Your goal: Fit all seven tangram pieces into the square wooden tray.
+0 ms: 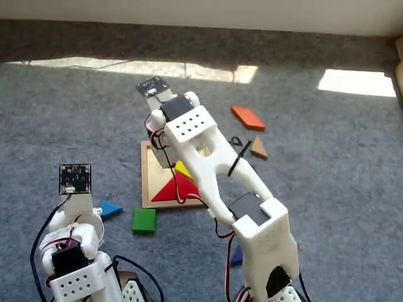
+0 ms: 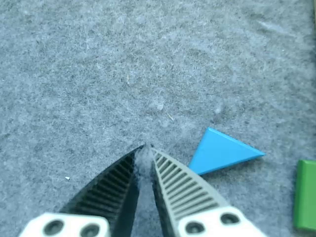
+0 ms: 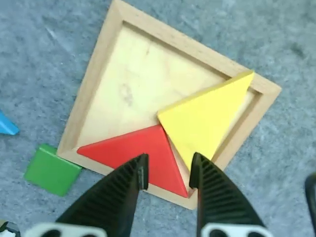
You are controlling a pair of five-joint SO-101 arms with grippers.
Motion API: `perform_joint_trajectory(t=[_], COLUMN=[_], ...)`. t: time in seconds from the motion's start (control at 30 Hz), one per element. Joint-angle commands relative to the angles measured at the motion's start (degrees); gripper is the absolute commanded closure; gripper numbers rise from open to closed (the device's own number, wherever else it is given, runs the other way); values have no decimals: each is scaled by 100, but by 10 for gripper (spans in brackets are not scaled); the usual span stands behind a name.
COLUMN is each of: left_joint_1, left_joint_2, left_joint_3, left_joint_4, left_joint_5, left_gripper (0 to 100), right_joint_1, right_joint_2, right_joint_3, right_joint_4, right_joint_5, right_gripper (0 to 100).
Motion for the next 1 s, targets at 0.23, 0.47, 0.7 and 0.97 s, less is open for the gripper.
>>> perform_joint_trajectory(t=[0.23, 0.47, 0.7, 0.97], left_joint_1=[-57, -66, -66, -66], left_joint_2=[-198, -198, -198, -198], left_joint_3=[-48, -48, -48, -48], left_joint_4=[-79, -79, -79, -79], left_joint_5=[-26, -26, -26, -26], left_gripper=[993, 993, 993, 993], right_joint_1=[-31, 180, 593, 681], right_joint_2=[-31, 312, 356, 268], right_joint_3=[-13, 505, 734, 699], right_joint_4=[-1068, -1991, -1613, -1086], right_joint_5=[923, 932, 932, 905], right_gripper=[988, 988, 990, 990])
